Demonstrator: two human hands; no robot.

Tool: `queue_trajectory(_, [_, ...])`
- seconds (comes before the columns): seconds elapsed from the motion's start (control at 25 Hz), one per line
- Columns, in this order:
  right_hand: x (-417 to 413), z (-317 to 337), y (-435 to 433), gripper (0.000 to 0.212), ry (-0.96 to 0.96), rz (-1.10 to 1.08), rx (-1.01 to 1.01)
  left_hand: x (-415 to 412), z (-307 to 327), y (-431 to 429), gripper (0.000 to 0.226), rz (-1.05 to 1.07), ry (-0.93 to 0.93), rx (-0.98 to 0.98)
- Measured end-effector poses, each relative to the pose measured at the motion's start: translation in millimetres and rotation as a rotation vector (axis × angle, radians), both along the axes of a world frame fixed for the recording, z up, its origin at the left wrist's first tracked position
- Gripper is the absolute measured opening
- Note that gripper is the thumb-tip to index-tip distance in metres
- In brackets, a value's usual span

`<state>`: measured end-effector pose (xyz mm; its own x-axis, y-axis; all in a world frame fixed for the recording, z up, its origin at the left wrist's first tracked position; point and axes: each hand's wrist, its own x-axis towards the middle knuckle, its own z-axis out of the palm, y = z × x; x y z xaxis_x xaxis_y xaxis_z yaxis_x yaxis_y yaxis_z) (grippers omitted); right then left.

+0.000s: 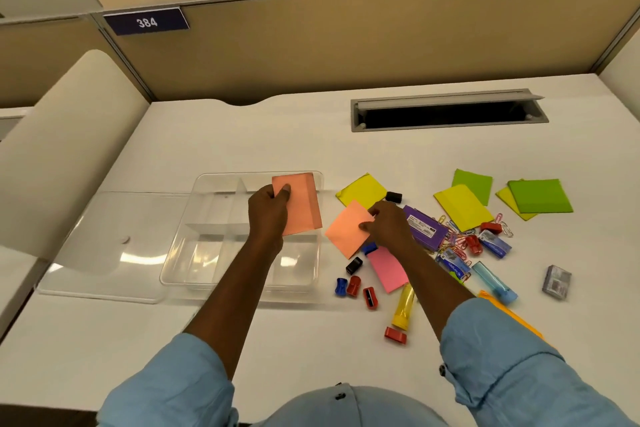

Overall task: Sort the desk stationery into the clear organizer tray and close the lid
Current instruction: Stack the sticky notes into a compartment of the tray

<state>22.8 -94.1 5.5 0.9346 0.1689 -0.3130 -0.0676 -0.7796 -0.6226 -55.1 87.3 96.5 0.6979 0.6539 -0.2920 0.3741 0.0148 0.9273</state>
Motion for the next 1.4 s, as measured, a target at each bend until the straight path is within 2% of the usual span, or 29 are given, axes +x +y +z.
queue_trajectory(0.12, [-4.9, 29.4, -12.6, 0.027, -0.084, -0.153, 0.209, -8.8, 2.6, 6.0, 0.016, 0.013, -0.008, -0.043])
queue_trajectory(0.28, [-22.8, 74.7, -32.6, 0.020, -0.254, -0.205, 0.332, -23.8, 6.6, 6.6, 0.017, -0.080, 0.027, -0.072])
queue_trajectory(0.44, [-62.2, 110.4, -27.2, 0.024, -0.128, -0.154, 0.592, -47.5, 7.4, -1.2, 0.022, -0.237, 0.051, -0.098])
queue_trajectory(0.56, [-88.2, 114.1, -8.9, 0.029, -0.067, -0.070, 0.538, -63.9, 8.8, -11.1, 0.020, -0.313, 0.071, -0.175])
queue_trajectory(0.76, [-112.8, 108.6, 21.1, 0.028, -0.073, -0.015, 0.421, -90.7, 17.6, 0.1, 0.020, -0.263, 0.039, -0.445])
queue_trajectory(1.0, [-140.0, 96.2, 58.1, 0.034, -0.138, 0.106, 0.330, -125.0, 11.5, 34.6, 0.034, -0.307, 0.122, -0.390])
queue_trajectory(1.24, [-158.1, 84.6, 91.5, 0.033, -0.204, 0.259, 0.210, -144.9, 0.3, 65.6, 0.022, -0.399, 0.076, -0.324])
queue_trajectory(1.4, [-168.5, 79.6, 119.7, 0.033, -0.015, 0.098, 0.358, -143.9, -1.4, 90.5, 0.018, -0.245, -0.004, -0.352])
